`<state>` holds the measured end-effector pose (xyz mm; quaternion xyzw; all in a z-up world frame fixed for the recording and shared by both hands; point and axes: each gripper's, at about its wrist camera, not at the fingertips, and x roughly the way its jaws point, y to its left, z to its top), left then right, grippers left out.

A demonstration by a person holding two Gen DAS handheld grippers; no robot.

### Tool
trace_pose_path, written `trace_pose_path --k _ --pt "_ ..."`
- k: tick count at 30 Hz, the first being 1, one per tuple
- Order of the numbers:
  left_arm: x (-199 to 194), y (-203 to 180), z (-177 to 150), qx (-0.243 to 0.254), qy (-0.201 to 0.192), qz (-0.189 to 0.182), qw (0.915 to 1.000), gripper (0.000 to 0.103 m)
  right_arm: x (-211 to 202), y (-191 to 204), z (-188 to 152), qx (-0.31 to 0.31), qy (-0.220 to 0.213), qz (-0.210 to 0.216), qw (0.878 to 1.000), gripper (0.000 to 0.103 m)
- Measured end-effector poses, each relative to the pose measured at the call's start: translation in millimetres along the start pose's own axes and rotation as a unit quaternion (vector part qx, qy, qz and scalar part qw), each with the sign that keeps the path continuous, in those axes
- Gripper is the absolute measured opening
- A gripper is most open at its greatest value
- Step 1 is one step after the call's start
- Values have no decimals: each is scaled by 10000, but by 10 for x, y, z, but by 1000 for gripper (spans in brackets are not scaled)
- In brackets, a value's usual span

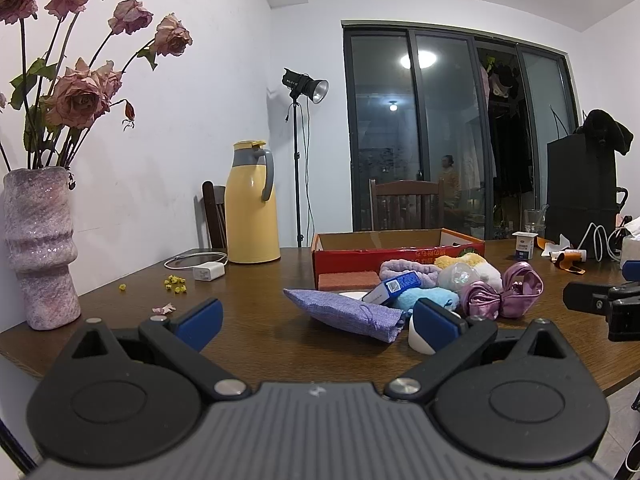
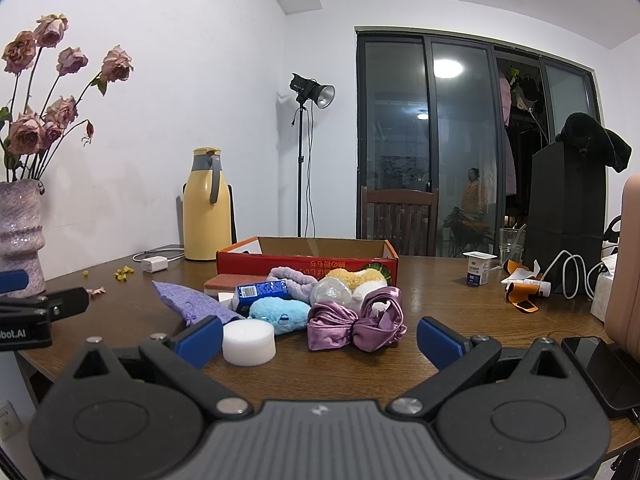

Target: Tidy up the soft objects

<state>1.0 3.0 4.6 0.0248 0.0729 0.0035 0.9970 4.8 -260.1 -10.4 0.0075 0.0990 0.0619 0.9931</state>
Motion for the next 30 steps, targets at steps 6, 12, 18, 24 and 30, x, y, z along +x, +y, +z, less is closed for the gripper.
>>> trace_pose_path --k 6,12,18,24,30 --pt "6 11 -7 5 16 5 10000 103 0 0 -2 0 4 1 10000 103" --pt "49 3 -38 39 55 38 10000 103 20 6 -32 2 33 13 10000 103" --pt "235 -21 -38 165 131 16 9998 103 169 -29 -132 152 298 179 9993 103" --pt "604 116 73 -66 227 -32 9997 103 380 -25 -46 335 315 820 9956 77" --pt "1390 384 337 -340 357 59 9988 103 998 490 73 130 805 1709 9819 38"
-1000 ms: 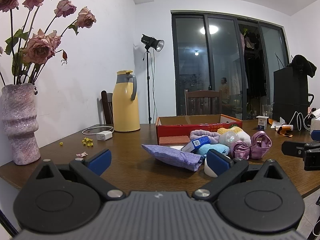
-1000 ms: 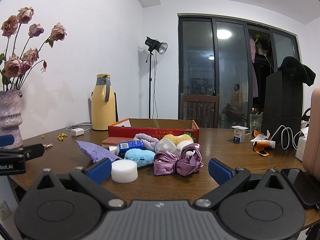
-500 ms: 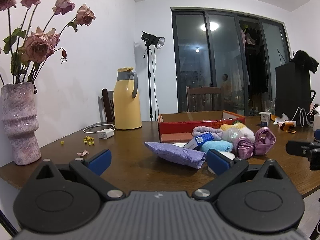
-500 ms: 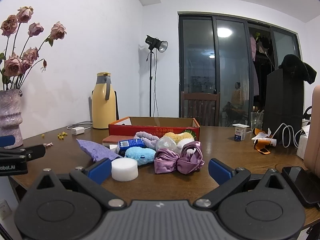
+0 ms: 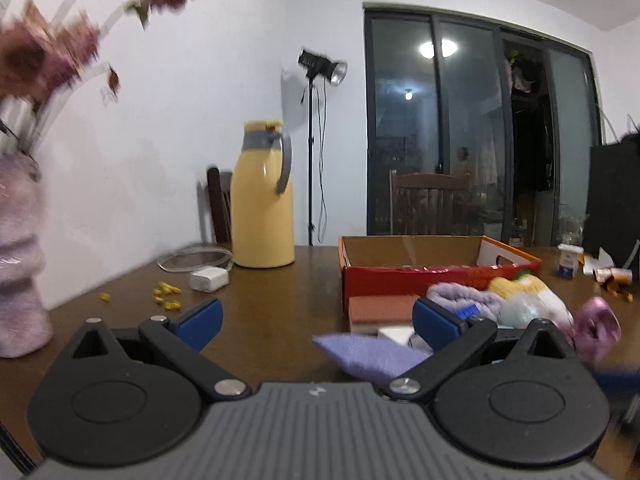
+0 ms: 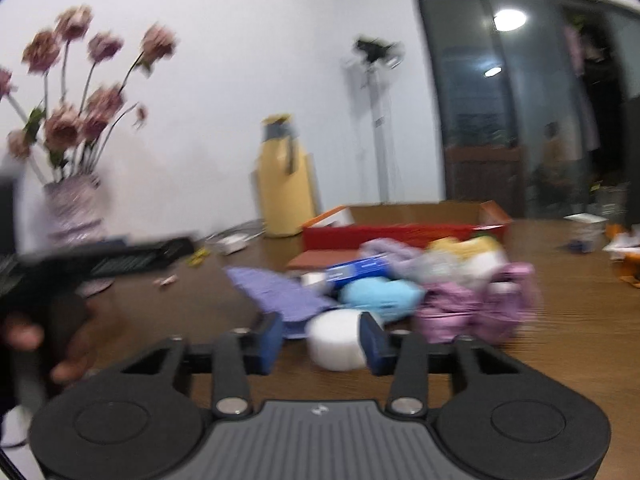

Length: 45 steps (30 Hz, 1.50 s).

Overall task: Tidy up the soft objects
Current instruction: 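Reach the left tool to the purple mesh pouch and grasp it, then carry the purple pouch with the left tool into the cardboard box and release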

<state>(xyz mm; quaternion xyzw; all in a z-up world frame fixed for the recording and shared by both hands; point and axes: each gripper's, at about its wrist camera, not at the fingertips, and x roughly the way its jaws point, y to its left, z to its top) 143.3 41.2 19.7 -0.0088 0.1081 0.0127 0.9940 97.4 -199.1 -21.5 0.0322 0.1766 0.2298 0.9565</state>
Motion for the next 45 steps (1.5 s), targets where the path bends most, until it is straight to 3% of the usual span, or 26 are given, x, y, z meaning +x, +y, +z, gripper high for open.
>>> trace_pose_path --k 4,7,8,9,11,15,18,22,24,25,29,34,38,41,44,45 --pt "539 88 102 -428 488 -362 9972 98 566 218 41 -275 523 216 9980 37" --pt "849 86 77 -304 995 -394 9938 82 844 212 -6 -138 1035 108 9945 37" --pt "912 88 52 -261 1161 -481 9917 70 884 180 -21 -60 1138 -59 9935 39" --pt "968 97 13 -229 1366 -609 9885 50 876 134 -24 36 1132 -251 9932 39" --pt "994 132 -50 -265 1665 -669 9834 27 802 69 -5 152 1050 -465 9933 48" --pt "751 127 -208 -237 1782 -802 9804 19 662 -114 100 917 675 -131 9934 61" --pt "523 97 -306 -307 1762 -892 9798 14 804 -117 138 1093 828 -135 9905 63" --pt "311 104 -327 -389 1668 -1015 9800 13 1062 -40 157 772 1362 -451 9866 51" --pt "315 90 -352 -290 1687 -891 9812 13 1117 41 154 456 1365 -590 9878 42" --pt "313 88 -358 -254 1709 -834 9814 13 1142 69 139 267 1357 -659 9882 24" --pt "161 65 -363 -291 1696 -1013 9799 13 982 122 86 -81 1284 -564 9901 10" --pt "-230 -107 -485 -149 1824 -1457 9722 13 396 76 -39 -435 1312 -555 9888 9" --pt "-575 -237 -545 -103 1698 -1854 9678 45 -69 0 -132 -415 1391 -572 9878 10" --pt "-621 -242 -494 -386 1521 -2035 9664 70 -210 -42 -179 -338 1329 -612 9887 13" --pt "-534 -281 -469 -432 1600 -1855 9686 68 -242 -101 -171 -176 1209 -651 9904 21" --pt "-520 -294 -483 -419 1619 -1858 9683 57 -274 -115 -155 -124 1117 -627 9917 21"
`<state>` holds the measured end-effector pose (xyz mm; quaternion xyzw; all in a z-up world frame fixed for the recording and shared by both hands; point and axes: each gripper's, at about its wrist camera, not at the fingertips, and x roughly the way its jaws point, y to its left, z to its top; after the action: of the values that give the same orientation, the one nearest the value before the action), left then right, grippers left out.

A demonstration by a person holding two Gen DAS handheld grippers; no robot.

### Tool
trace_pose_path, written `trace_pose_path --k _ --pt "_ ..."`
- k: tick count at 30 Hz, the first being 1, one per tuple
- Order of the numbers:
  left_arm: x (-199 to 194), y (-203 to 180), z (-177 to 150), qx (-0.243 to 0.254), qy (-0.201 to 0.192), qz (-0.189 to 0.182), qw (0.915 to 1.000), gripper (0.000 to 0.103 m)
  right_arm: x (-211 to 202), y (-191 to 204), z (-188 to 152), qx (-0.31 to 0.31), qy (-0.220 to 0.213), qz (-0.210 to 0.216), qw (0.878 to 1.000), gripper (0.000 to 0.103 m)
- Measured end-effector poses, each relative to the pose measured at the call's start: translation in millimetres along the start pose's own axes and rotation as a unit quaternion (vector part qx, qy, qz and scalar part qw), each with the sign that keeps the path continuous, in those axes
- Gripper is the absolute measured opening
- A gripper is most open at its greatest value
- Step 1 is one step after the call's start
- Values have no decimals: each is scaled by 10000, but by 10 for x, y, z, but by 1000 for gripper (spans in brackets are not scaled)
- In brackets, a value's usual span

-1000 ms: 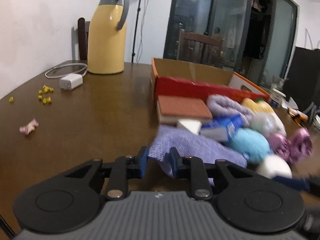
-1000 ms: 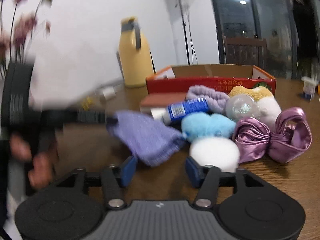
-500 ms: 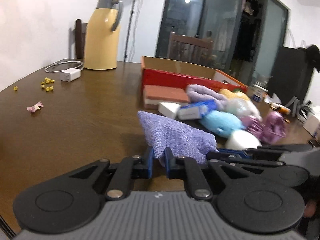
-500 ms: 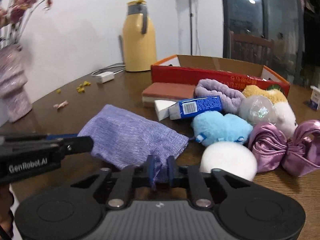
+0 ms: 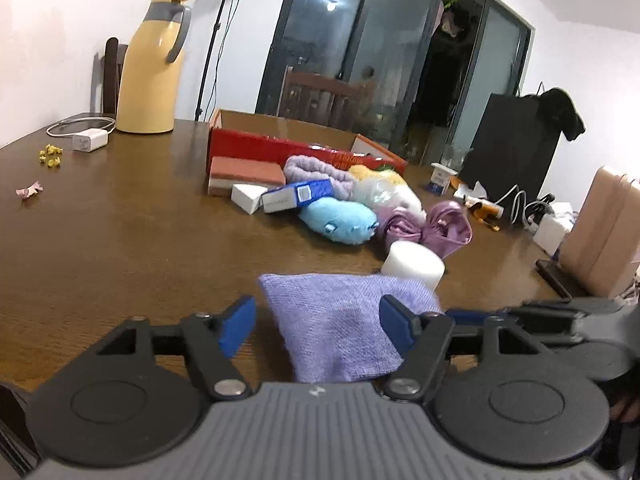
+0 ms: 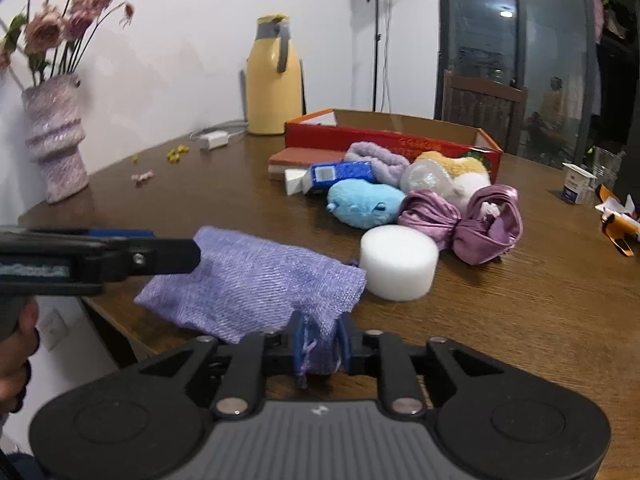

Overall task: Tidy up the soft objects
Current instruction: 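Carry the purple pouch with the left tool into the cardboard box and release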

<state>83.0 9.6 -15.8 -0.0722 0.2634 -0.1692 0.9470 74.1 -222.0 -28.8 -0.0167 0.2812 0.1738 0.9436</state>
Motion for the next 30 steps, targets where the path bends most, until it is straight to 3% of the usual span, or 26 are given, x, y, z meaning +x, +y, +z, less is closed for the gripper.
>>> trace_pose_path --k 3,5,10,12,13,15,17,19,20,21,25,30 --pt "77 29 -88 -8 216 -73 9997 38 -12 -58 55 276 -243 156 9992 27" --pt "111 63 -136 -40 272 -72 9996 33 75 -100 84 480 -322 194 9981 40" --pt "133 121 -132 -79 242 -143 9996 25 352 -157 100 856 -232 311 9956 43" --pt "139 133 -131 -89 207 -7 9997 30 417 -119 101 771 -166 337 9963 35" --pt "138 136 -135 -70 190 67 9998 33 440 -89 91 686 -119 285 9972 20" --pt "140 141 -149 10 192 168 9997 46 463 -44 62 560 -95 225 9981 16" --pt "154 142 -166 48 224 184 9996 47 466 6 38 351 -107 139 9992 13" --pt "153 134 -165 57 222 102 9997 32 462 66 29 132 -109 52 9998 11" --pt "153 127 -156 74 233 -26 9997 19 463 87 33 80 -111 44 9999 8" --pt "144 115 -141 75 209 -118 9997 15 460 96 37 52 -114 36 9999 7" --pt "135 71 14 180 50 -102 9998 10 403 74 139 39 -243 169 9996 4" --pt "250 170 652 155 -393 -391 9983 9 354 -78 677 31 -693 410 9967 4"
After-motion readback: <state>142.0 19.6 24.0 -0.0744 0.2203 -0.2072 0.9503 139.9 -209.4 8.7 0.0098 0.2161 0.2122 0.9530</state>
